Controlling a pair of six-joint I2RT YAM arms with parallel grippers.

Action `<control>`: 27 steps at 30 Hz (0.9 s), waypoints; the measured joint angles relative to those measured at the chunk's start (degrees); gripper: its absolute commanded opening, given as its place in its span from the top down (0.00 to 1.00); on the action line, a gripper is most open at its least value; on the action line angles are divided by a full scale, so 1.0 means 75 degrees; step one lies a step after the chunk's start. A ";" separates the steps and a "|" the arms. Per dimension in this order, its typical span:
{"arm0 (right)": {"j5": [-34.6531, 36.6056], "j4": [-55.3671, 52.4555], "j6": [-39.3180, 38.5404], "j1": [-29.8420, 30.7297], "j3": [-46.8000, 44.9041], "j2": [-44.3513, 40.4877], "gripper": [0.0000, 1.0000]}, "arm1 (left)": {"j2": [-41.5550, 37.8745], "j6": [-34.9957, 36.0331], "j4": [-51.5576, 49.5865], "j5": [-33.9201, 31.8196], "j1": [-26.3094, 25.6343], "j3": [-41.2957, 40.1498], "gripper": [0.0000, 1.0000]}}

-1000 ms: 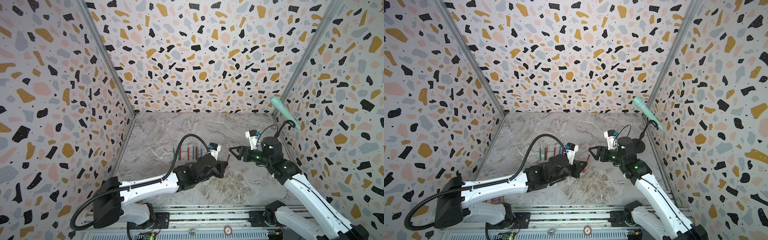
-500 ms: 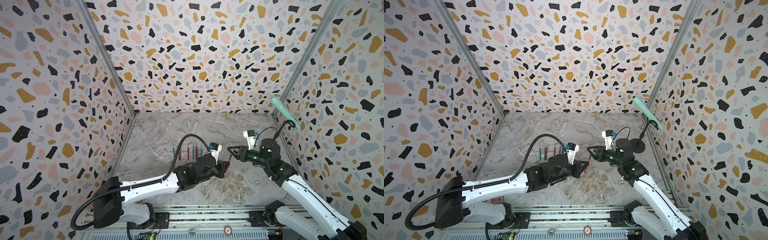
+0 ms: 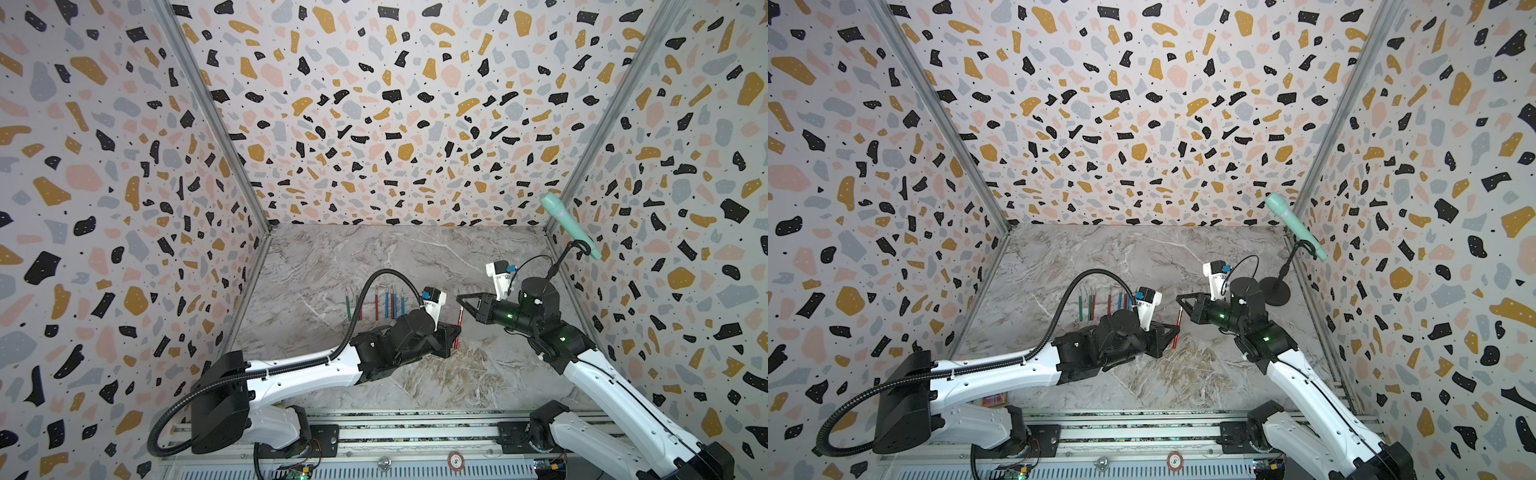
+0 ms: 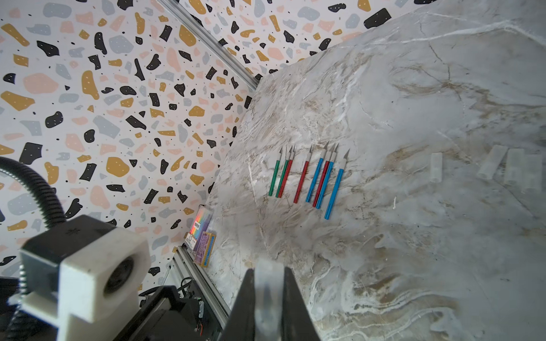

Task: Remove protective caps from carving knives
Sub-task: Remove the protective sleeve from the carving knife.

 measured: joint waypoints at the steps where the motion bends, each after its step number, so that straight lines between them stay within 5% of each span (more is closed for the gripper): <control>1: 0.0035 -0.0026 0.0003 0.0000 -0.0003 -0.0035 1.00 | 0.0020 -0.0003 0.0000 0.0003 0.0003 0.0000 0.45; 3: 0.0070 -0.0047 0.0017 0.0012 -0.0006 -0.0146 1.00 | 0.0035 -0.0035 0.0006 0.0003 0.0003 0.0000 0.38; 8: 0.0195 -0.0044 0.0047 0.0052 -0.0009 -0.0455 1.00 | 0.0119 -0.0122 0.0184 0.0111 0.0003 0.0012 0.44; 20: 0.0344 -0.0038 0.0105 0.0274 -0.0178 -0.0484 1.00 | 0.0449 -0.0236 0.0536 0.0592 -0.0009 0.0058 0.99; 27: 0.0455 -0.0070 0.0079 0.0280 -0.0140 -0.0379 1.00 | 0.0498 -0.0303 0.0551 0.0644 -0.0006 0.0050 1.00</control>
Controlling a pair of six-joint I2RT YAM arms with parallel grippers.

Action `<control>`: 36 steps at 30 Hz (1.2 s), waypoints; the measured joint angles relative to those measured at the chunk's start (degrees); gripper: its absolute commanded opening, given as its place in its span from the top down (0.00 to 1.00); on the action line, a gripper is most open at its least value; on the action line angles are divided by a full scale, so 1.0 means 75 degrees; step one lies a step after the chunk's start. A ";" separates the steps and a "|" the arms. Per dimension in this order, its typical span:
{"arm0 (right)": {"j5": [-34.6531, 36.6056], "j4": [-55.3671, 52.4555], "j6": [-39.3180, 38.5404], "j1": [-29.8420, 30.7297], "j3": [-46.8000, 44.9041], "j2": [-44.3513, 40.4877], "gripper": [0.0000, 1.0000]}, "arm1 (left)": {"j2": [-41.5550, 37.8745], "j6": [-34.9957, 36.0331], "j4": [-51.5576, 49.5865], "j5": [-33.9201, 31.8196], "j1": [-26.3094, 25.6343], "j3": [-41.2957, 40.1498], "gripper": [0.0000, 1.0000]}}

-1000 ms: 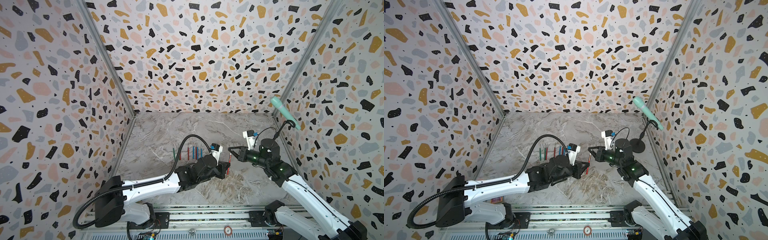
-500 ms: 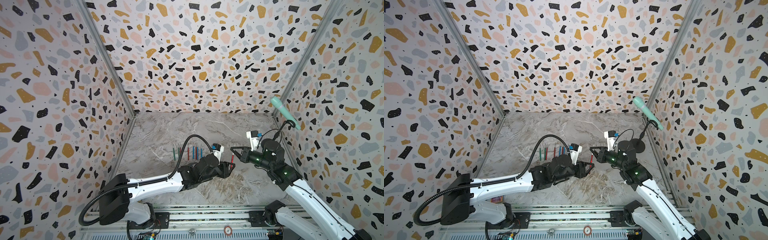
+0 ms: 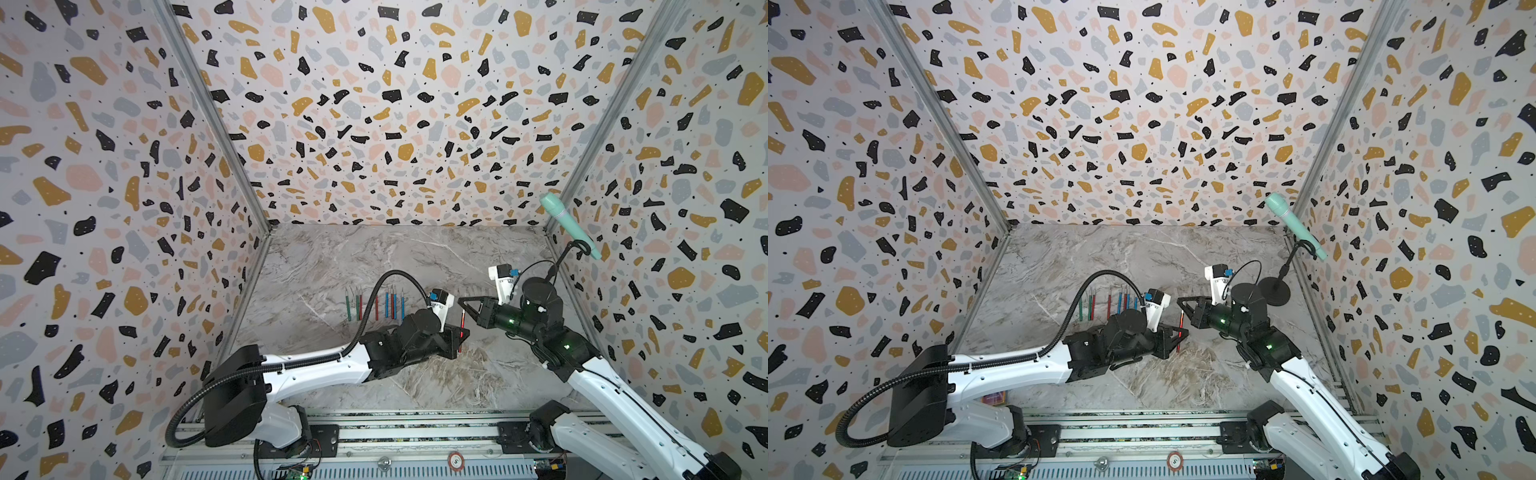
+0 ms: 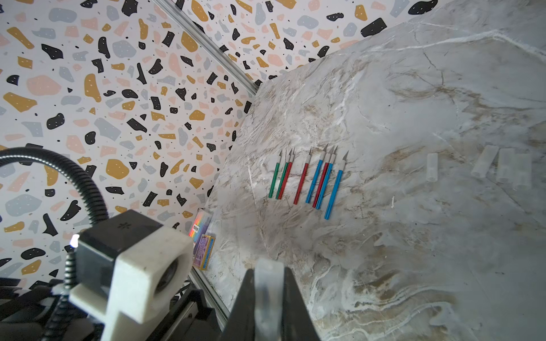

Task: Remove protective caps from carving knives
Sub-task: Remove the protective sleeve from the carving knife, then place the carving knife at the center of the board.

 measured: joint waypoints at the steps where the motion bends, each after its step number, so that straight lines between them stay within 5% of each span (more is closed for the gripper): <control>1: 0.0026 -0.0029 -0.0032 0.0000 0.0044 0.0061 1.00 | 0.0000 -0.0047 0.0058 0.0000 0.0000 -0.0041 1.00; 15: 0.0117 -0.0641 -0.0968 -0.1306 0.2739 0.2072 1.00 | -0.0032 -0.0764 0.0052 -0.0326 0.0009 -0.0968 1.00; 22: 0.0542 -0.1591 -0.1443 -0.1309 0.3037 0.2282 1.00 | 0.0358 -0.0679 -0.1317 -0.1043 0.1072 0.0035 1.00; 26: 0.0766 -0.2314 -0.1804 -0.1309 0.3034 0.2605 1.00 | 0.1422 -0.0449 -0.2107 -0.1253 0.1763 0.1017 1.00; 36: 0.0819 -0.2932 -0.2174 -0.1125 0.2786 0.2428 1.00 | 0.3547 0.0294 -0.3552 -0.1524 0.2247 0.2492 1.00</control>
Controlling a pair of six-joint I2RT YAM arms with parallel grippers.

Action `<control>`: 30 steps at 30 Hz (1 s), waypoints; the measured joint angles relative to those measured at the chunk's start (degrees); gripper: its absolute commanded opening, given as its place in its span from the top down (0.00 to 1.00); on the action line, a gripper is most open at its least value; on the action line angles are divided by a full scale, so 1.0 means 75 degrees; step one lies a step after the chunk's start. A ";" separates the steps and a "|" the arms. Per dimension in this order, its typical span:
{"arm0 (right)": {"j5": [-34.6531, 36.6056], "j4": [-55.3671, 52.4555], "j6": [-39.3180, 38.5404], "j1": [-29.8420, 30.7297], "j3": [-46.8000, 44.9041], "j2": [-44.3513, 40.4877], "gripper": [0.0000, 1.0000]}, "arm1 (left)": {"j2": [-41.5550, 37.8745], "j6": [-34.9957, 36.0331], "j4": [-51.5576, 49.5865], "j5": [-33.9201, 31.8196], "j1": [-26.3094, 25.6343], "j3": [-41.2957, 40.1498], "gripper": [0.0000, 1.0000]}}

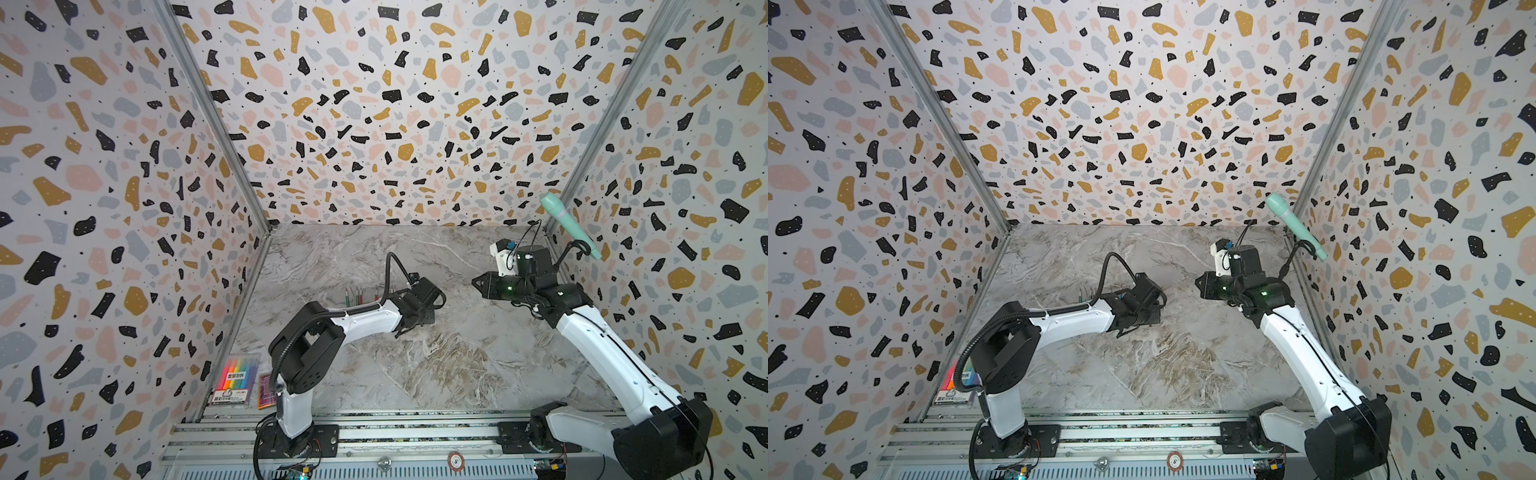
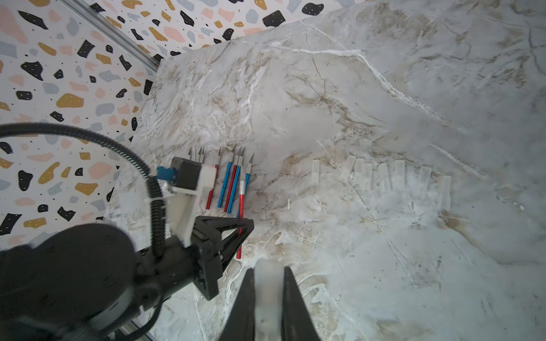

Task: Remove protective caps from carving knives
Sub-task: Place the carving knife at the center of the board.

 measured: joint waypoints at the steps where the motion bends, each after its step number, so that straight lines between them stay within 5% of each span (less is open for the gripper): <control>1: 0.0000 0.0000 -0.0023 0.0064 -0.0026 -0.0073 1.00 | 0.0154 0.0052 -0.0102 -0.0026 0.0052 0.0117 1.00; 11: 0.0000 -0.0216 -0.0111 0.0533 -0.0169 -0.0286 1.00 | 0.1361 0.0463 -0.0933 -0.0216 0.0367 0.1297 1.00; 17: -0.0003 -0.0280 -0.0111 0.0627 -0.0169 -0.0490 1.00 | 0.1687 0.0606 -0.1323 -0.0291 0.0417 0.1760 0.82; 30: 0.0192 -0.0580 -0.0274 0.0653 -0.0157 -0.0446 1.00 | 0.1798 0.0676 -0.1542 -0.0428 0.0420 0.1985 0.76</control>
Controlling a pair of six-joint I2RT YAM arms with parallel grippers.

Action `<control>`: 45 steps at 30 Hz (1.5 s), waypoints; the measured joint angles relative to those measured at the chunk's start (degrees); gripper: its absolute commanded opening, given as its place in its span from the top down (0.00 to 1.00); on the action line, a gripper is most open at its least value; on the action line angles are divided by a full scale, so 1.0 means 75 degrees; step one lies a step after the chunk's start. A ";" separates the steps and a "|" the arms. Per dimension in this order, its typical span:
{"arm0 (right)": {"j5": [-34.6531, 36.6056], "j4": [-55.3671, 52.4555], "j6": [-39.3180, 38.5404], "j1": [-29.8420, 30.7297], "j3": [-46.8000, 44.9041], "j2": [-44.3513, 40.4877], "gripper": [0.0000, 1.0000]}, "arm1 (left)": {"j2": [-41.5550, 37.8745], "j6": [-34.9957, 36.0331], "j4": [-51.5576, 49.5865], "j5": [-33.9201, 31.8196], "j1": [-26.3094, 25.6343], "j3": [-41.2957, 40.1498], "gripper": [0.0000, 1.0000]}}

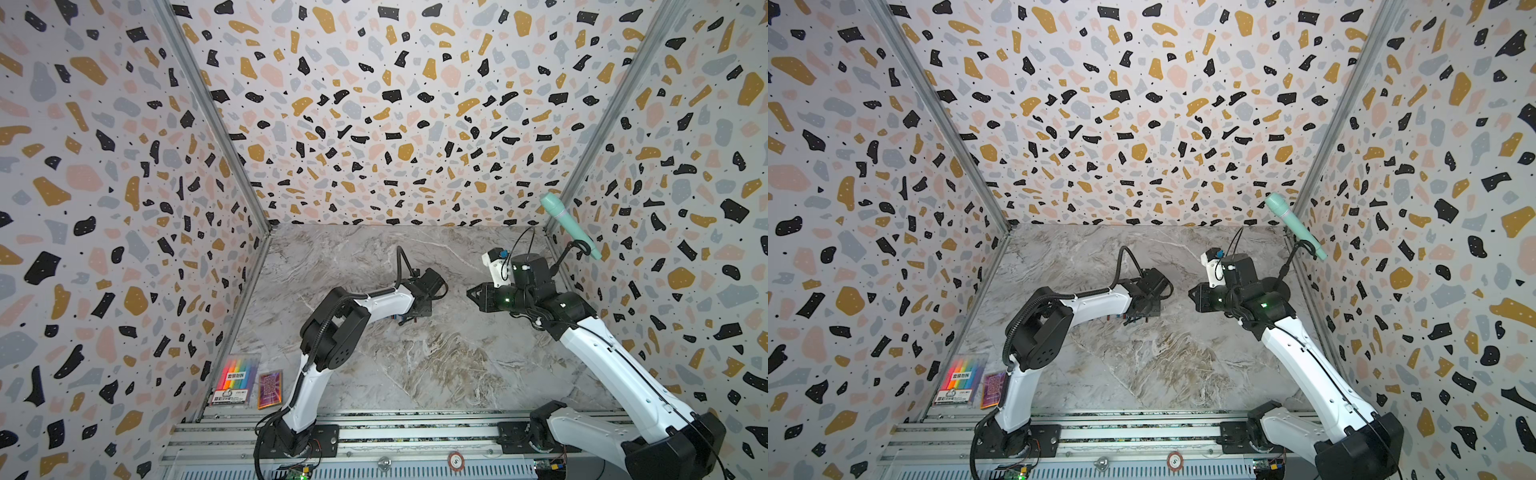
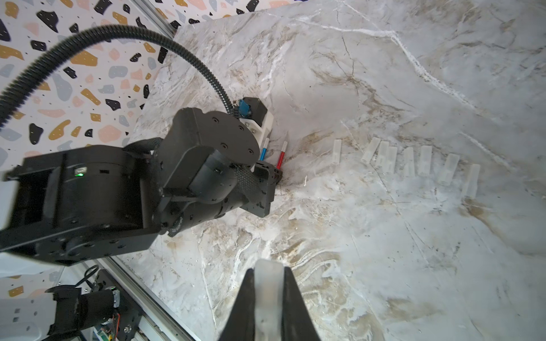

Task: Remove protective caps from carving knives
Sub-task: Place the carving knife at the center of the board, then place the protective sleeve at the center of the board.

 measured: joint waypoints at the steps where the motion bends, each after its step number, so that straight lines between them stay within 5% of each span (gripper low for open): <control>1: 0.0038 -0.0058 -0.0035 -0.0012 0.0015 0.0073 1.00 | 0.0000 0.0009 -0.0082 -0.0003 0.0015 0.0047 0.74; 11: 0.1046 -0.1005 -0.0641 -0.0265 0.1495 0.2451 1.00 | -0.0166 0.0498 -0.1524 -0.0393 0.0175 0.2620 0.55; 16: 0.1886 -0.1218 -0.0799 -0.0105 0.2629 0.4019 1.00 | -0.1358 0.0836 -0.1711 -0.0807 0.0195 0.3174 0.42; 26: 0.2806 -0.1233 -0.0906 0.0163 0.3946 0.6793 1.00 | -0.5555 0.1463 -0.0644 -0.1999 0.0221 -0.0402 0.14; 31: 0.2871 -0.1309 -0.0973 0.0070 0.4788 0.7941 1.00 | -0.6971 0.1731 -0.0294 -0.2372 0.0221 -0.2113 0.08; 38: 0.2984 -0.1600 -0.1043 0.0058 0.5659 0.8580 1.00 | -0.8402 0.1920 -0.0137 -0.2731 0.0221 -0.3179 0.06; 45: 0.3034 -0.1751 -0.0973 0.0198 0.5700 0.8737 1.00 | -0.8740 0.1938 -0.0146 -0.2853 0.0221 -0.3567 0.06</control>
